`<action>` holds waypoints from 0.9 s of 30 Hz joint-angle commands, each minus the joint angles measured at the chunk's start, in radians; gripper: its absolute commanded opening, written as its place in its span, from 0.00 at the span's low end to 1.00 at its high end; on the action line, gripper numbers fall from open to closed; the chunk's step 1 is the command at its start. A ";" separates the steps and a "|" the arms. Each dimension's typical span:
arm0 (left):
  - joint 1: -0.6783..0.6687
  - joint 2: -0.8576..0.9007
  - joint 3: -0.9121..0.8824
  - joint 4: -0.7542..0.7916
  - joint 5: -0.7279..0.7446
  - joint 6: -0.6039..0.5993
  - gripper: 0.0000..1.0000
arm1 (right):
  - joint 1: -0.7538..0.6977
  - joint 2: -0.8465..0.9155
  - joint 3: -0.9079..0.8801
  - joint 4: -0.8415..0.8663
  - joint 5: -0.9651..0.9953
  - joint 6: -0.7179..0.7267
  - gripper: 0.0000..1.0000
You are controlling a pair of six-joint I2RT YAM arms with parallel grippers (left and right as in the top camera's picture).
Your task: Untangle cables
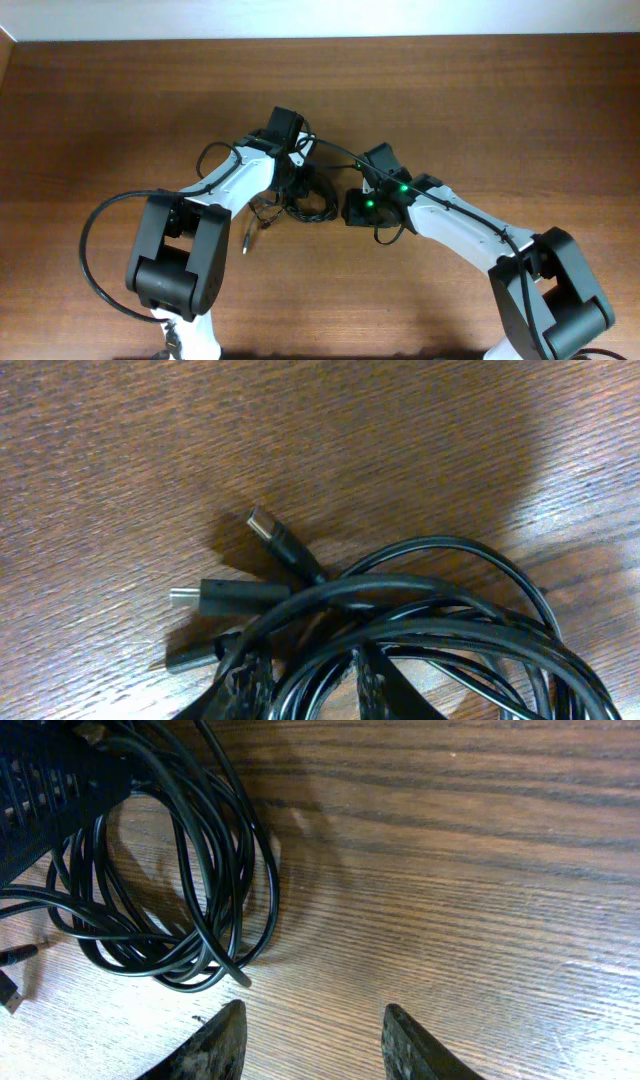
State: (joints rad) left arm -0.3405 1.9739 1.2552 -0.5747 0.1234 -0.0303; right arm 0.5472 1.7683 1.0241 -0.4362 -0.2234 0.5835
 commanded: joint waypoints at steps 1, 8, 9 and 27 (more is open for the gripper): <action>0.002 0.042 -0.003 -0.002 -0.008 -0.006 0.31 | 0.030 0.006 -0.020 0.008 0.021 0.021 0.44; 0.002 0.042 -0.003 -0.002 -0.008 -0.006 0.32 | 0.046 0.009 -0.039 0.035 0.056 0.082 0.44; 0.002 0.042 -0.003 -0.002 -0.008 -0.006 0.32 | 0.050 0.014 -0.050 0.061 0.055 0.087 0.44; 0.002 0.042 -0.003 0.003 -0.008 -0.006 0.36 | 0.050 0.088 -0.056 0.047 -0.020 0.102 0.43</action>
State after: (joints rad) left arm -0.3405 1.9789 1.2552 -0.5747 0.1234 -0.0303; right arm 0.5884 1.8187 0.9863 -0.3473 -0.2195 0.6834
